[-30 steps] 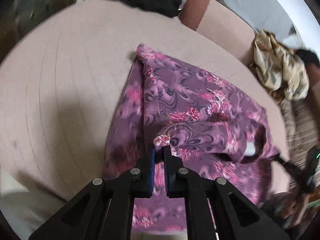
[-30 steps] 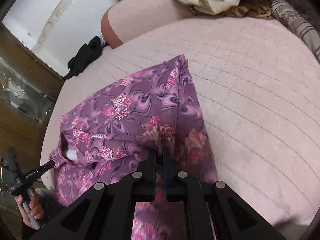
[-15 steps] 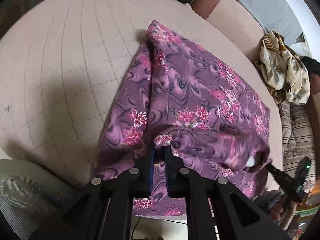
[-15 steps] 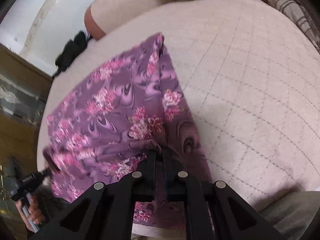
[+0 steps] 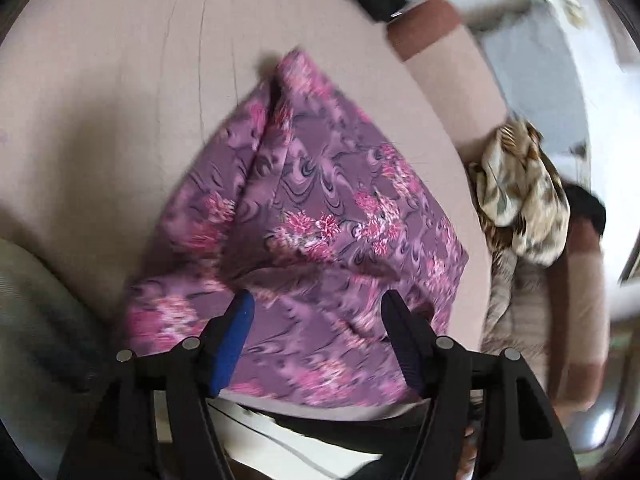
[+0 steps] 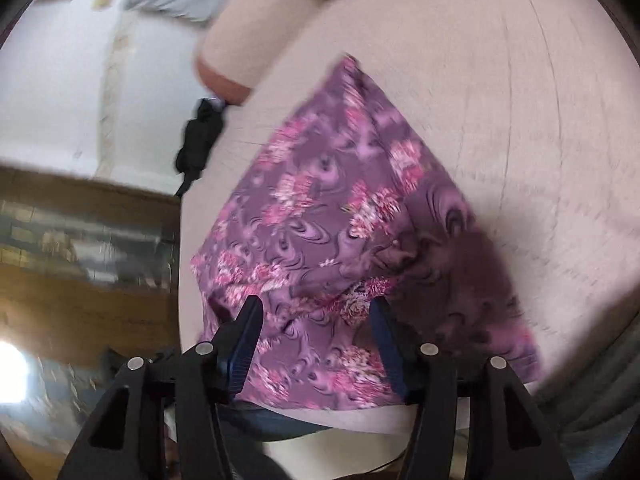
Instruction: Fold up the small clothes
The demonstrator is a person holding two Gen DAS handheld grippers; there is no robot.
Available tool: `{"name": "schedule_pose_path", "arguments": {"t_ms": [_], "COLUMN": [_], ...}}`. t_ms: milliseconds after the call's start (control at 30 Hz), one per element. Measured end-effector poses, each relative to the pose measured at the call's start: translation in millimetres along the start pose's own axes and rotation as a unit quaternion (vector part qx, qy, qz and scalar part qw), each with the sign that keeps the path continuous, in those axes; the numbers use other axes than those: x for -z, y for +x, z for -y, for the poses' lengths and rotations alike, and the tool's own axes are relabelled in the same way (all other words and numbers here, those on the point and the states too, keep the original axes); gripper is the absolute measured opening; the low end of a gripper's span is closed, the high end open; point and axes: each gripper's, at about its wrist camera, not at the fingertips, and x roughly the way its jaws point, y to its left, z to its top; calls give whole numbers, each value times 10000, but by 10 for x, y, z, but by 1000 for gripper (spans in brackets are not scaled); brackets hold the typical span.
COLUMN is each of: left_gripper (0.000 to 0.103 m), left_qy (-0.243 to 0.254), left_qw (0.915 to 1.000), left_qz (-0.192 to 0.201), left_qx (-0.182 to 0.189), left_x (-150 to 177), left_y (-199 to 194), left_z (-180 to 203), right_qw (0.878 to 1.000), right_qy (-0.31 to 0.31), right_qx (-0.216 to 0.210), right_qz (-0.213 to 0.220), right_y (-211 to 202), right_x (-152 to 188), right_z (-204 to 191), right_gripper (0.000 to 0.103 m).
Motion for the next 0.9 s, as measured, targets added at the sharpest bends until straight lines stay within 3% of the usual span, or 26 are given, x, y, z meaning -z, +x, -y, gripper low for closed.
{"name": "schedule_pose_path", "arguments": {"t_ms": [133, 400, 433, 533, 633, 700, 767, 900], "left_gripper": [65, 65, 65, 65, 58, 56, 52, 47], "left_qy": [-720, -1210, -1241, -1231, -1221, -1147, -1048, -1072], "left_qw": [9966, 9923, 9919, 9910, 9915, 9928, 9936, 9933], "left_qz": [-154, -94, -86, -138, -134, -140, -134, -202], "left_qx": [-359, -260, -276, -498, -428, -327, -394, -378], "left_x": [-139, -7, -33, -95, -54, -6, 46, 105], "left_y": [216, 224, 255, 332, 301, 268, 236, 256], "left_z": [-110, -267, -261, -272, -302, -328, -353, -444], "right_qw": [9987, 9959, 9960, 9948, 9929, 9908, 9885, 9918], "right_qy": [488, 734, 685, 376, 98, -107, -357, -511], "right_qx": [158, 510, 569, 949, 1179, 1339, 1445, 1143], "right_qz": [-45, -124, -108, -34, 95, 187, 280, 275], "right_y": [157, 259, 236, 208, 139, 92, 59, 40], "right_x": [-119, -197, -190, -150, -96, -78, -49, -33], "right_z": [8, 99, 100, 50, 42, 90, 116, 188], "right_gripper": [60, 60, 59, 41, 34, 23, 23, 24]}}
